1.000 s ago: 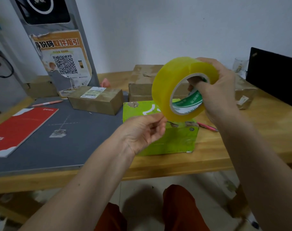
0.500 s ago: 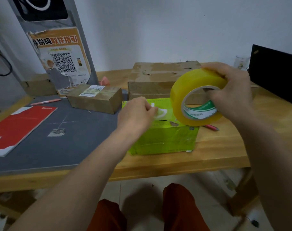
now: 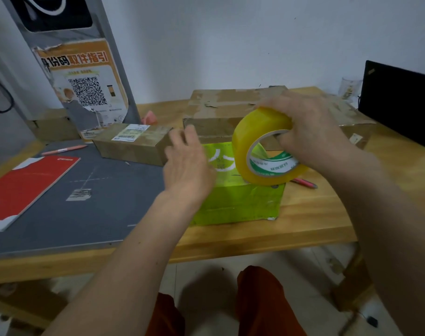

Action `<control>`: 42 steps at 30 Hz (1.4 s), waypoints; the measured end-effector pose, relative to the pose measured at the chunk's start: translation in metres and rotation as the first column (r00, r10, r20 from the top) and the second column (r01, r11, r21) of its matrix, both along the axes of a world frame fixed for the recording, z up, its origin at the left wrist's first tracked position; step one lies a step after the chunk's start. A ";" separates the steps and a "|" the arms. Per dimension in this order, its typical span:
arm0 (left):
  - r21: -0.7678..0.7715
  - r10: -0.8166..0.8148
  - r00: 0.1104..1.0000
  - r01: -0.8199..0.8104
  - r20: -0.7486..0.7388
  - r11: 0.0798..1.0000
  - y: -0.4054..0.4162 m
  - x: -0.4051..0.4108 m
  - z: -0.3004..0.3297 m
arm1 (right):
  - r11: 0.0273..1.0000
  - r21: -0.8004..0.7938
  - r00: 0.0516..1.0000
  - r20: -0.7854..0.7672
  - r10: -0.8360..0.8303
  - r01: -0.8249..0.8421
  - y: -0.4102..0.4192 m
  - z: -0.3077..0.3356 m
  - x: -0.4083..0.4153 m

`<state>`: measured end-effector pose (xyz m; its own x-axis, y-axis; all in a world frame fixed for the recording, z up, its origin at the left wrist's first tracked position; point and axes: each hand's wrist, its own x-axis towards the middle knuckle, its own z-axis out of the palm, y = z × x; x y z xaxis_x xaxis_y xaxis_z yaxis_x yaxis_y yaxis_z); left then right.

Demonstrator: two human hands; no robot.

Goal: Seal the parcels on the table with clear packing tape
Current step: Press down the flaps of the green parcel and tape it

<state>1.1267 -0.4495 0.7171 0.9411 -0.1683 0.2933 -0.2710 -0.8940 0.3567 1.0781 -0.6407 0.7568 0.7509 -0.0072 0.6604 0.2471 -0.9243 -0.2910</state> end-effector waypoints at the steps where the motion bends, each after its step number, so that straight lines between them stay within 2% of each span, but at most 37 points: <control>1: -0.066 0.008 0.998 -0.004 0.064 0.998 0.005 0.001 -0.003 | 1.000 0.001 1.000 -0.002 0.002 -0.002 0.000 0.000 0.000; 3: -0.140 -0.111 0.957 0.153 0.266 0.978 0.010 -0.008 -0.015 | 0.999 -0.034 1.000 -0.009 0.003 -0.003 0.001 0.000 0.000; 4: -0.109 -0.211 0.918 0.261 0.335 0.959 0.008 -0.016 -0.024 | 0.999 -0.053 1.000 -0.002 0.003 -0.003 0.003 -0.001 0.000; 5: -0.058 -0.287 0.892 0.327 0.350 0.943 0.006 -0.024 -0.033 | 0.998 -0.060 1.000 0.006 -0.004 0.004 0.004 -0.001 0.001; 7: 0.088 -0.378 0.885 0.368 0.272 0.926 0.002 -0.037 -0.050 | 0.999 -0.024 0.999 0.023 -0.047 0.047 0.005 -0.003 -0.001; 8: 0.158 -0.401 0.884 0.372 0.239 0.915 0.001 -0.039 -0.056 | 0.997 0.052 0.997 0.034 -0.065 0.063 0.004 -0.006 -0.004; 9: 0.208 -0.395 0.888 0.352 0.234 0.913 0.000 -0.038 -0.060 | 0.979 0.195 0.996 0.052 -0.068 0.057 0.004 -0.010 -0.009; 10: 0.240 -0.384 0.896 0.331 0.225 0.913 -0.002 -0.037 -0.059 | 0.920 0.390 0.994 0.082 -0.070 0.033 0.004 -0.017 -0.013; 12: 0.269 -0.341 0.923 0.288 0.179 0.919 -0.010 -0.043 -0.048 | 0.679 0.734 0.990 0.080 -0.114 0.018 0.013 -0.041 -0.020; 13: 0.293 -0.321 0.942 0.279 0.103 0.914 -0.016 -0.047 -0.041 | 0.574 0.818 0.993 0.030 -0.115 0.042 0.019 -0.054 -0.022; 15: 0.314 -0.267 0.963 0.245 0.028 0.917 -0.026 -0.051 -0.040 | 0.445 0.893 0.998 -0.041 -0.053 0.060 0.029 -0.072 -0.021; 17: 0.318 -0.298 0.954 0.270 0.042 0.909 -0.024 -0.053 -0.042 | 0.422 0.906 0.999 -0.017 -0.027 0.027 0.031 -0.072 -0.018; 21: 0.341 -0.298 0.941 0.230 0.161 0.912 -0.016 -0.043 -0.058 | 0.600 0.800 1.000 0.021 -0.010 -0.011 0.023 -0.064 -0.013; 22: 0.342 -0.299 0.938 0.227 0.176 0.912 -0.016 -0.043 -0.056 | 0.584 0.812 0.999 0.031 -0.013 -0.017 0.018 -0.066 -0.012; 23: 0.341 -0.300 0.936 0.226 0.182 0.912 -0.017 -0.044 -0.055 | 0.529 0.849 0.999 0.028 -0.031 -0.008 0.010 -0.066 -0.011; 25: 0.346 -0.283 0.942 0.208 0.183 0.915 -0.019 -0.043 -0.056 | 0.305 0.951 0.991 -0.009 -0.130 0.049 -0.009 -0.066 -0.014; 26: 0.346 -0.269 0.947 0.198 0.172 0.917 -0.020 -0.043 -0.057 | 0.249 0.968 0.988 0.010 -0.154 0.028 -0.021 -0.066 -0.017; 29: 0.332 -0.251 0.948 0.177 0.196 0.927 -0.023 -0.042 -0.057 | 0.320 0.947 0.993 0.045 -0.109 -0.008 -0.041 -0.076 -0.026; 30: 0.330 -0.246 0.949 0.173 0.195 0.928 -0.025 -0.043 -0.057 | 0.304 0.953 0.995 0.030 -0.100 0.002 -0.043 -0.081 -0.028; 33: 0.341 -0.227 0.955 0.153 0.189 0.928 -0.025 -0.044 -0.060 | 0.141 0.990 0.998 0.034 -0.046 -0.027 -0.044 -0.099 -0.026; 36: 0.371 -0.217 0.970 0.163 0.107 0.914 -0.027 -0.048 -0.051 | -0.005 1.000 1.000 -0.013 -0.011 0.013 -0.042 -0.108 -0.024; 39: 0.377 -0.252 0.964 0.201 0.089 0.904 -0.042 -0.058 -0.044 | -0.057 0.997 0.999 -0.046 -0.021 0.045 -0.041 -0.116 -0.023; 42: 0.335 -0.395 0.916 0.354 0.062 0.873 -0.059 -0.074 -0.047 | -0.064 0.998 0.997 -0.026 -0.067 0.022 -0.041 -0.116 -0.020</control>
<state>1.0527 -0.5085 0.6702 0.7481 -0.6028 0.2775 -0.6315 -0.7751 0.0188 1.0579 -0.6817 0.6404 0.7033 -0.7077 -0.0683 0.2460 0.3324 -0.9105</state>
